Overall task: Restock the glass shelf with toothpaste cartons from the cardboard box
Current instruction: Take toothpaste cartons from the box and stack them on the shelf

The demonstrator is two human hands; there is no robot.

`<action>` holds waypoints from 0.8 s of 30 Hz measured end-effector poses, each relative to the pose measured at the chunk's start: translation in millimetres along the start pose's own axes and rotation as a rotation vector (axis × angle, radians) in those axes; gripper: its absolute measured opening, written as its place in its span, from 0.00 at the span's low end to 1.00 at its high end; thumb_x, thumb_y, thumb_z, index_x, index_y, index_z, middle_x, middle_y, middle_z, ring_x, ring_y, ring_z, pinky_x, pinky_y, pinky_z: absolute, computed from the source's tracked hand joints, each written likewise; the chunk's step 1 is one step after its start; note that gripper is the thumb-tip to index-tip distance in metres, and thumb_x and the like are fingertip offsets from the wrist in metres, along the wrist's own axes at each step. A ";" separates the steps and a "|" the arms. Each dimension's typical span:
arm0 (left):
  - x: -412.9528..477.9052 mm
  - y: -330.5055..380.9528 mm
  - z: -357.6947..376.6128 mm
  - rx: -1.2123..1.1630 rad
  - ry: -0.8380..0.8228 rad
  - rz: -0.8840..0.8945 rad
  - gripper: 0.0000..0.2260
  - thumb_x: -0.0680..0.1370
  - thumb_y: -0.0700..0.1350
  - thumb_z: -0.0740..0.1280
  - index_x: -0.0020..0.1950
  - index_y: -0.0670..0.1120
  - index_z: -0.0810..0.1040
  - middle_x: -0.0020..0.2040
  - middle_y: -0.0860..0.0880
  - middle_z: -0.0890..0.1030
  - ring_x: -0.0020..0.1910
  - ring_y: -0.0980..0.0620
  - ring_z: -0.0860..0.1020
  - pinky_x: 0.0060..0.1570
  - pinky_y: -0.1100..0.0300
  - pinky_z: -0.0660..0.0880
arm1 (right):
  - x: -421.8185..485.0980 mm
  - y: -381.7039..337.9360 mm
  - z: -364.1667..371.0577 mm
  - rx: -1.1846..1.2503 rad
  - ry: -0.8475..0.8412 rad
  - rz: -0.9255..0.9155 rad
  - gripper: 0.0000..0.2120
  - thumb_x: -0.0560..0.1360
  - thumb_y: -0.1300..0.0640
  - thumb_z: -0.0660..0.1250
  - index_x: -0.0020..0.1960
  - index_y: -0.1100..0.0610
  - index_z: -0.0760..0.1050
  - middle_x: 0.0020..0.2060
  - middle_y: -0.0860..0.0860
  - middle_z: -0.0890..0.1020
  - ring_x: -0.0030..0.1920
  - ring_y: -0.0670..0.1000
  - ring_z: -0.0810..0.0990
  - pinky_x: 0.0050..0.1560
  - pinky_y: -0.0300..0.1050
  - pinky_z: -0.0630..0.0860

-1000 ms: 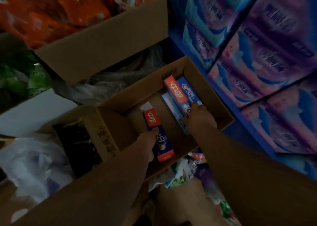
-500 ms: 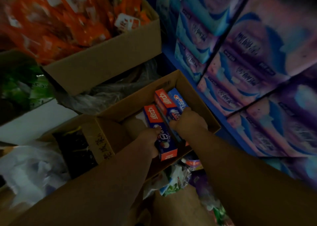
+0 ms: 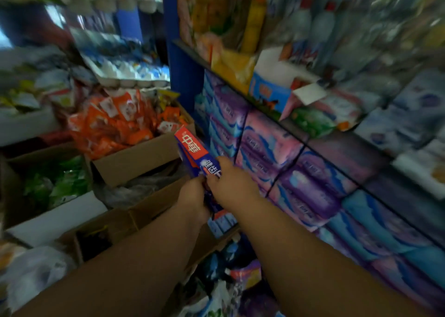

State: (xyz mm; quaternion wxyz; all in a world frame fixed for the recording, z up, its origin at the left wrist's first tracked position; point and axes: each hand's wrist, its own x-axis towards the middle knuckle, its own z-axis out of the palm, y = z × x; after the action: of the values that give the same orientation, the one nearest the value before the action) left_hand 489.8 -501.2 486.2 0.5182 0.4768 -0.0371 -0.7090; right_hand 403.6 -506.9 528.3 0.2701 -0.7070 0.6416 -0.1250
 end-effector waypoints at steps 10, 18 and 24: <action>-108.8 57.9 75.1 -0.143 -0.144 0.161 0.20 0.79 0.47 0.56 0.67 0.41 0.75 0.62 0.39 0.79 0.63 0.42 0.75 0.68 0.48 0.68 | -69.0 -69.7 -100.7 -0.129 0.414 -0.183 0.29 0.74 0.50 0.65 0.73 0.50 0.61 0.65 0.54 0.72 0.64 0.58 0.69 0.61 0.54 0.71; -192.7 89.6 155.0 -0.230 -0.433 0.355 0.28 0.76 0.67 0.55 0.52 0.46 0.79 0.47 0.46 0.82 0.47 0.49 0.80 0.51 0.56 0.75 | -102.7 -91.7 -185.5 -0.279 0.679 -0.432 0.31 0.75 0.50 0.65 0.74 0.50 0.58 0.70 0.48 0.68 0.65 0.54 0.67 0.64 0.48 0.64; -224.6 99.7 212.0 -0.079 -0.541 0.343 0.24 0.75 0.62 0.63 0.58 0.43 0.77 0.54 0.41 0.82 0.51 0.44 0.81 0.48 0.50 0.77 | -127.4 -76.1 -247.6 0.223 0.776 -0.361 0.40 0.69 0.39 0.67 0.76 0.43 0.52 0.75 0.47 0.55 0.75 0.49 0.55 0.74 0.53 0.57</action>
State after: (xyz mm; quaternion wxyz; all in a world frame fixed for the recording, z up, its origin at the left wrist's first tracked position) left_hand 410.0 -467.7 799.0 0.6197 0.2373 -0.2256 -0.7133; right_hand 319.3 -435.2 794.9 0.0576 -0.6750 0.5443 -0.4949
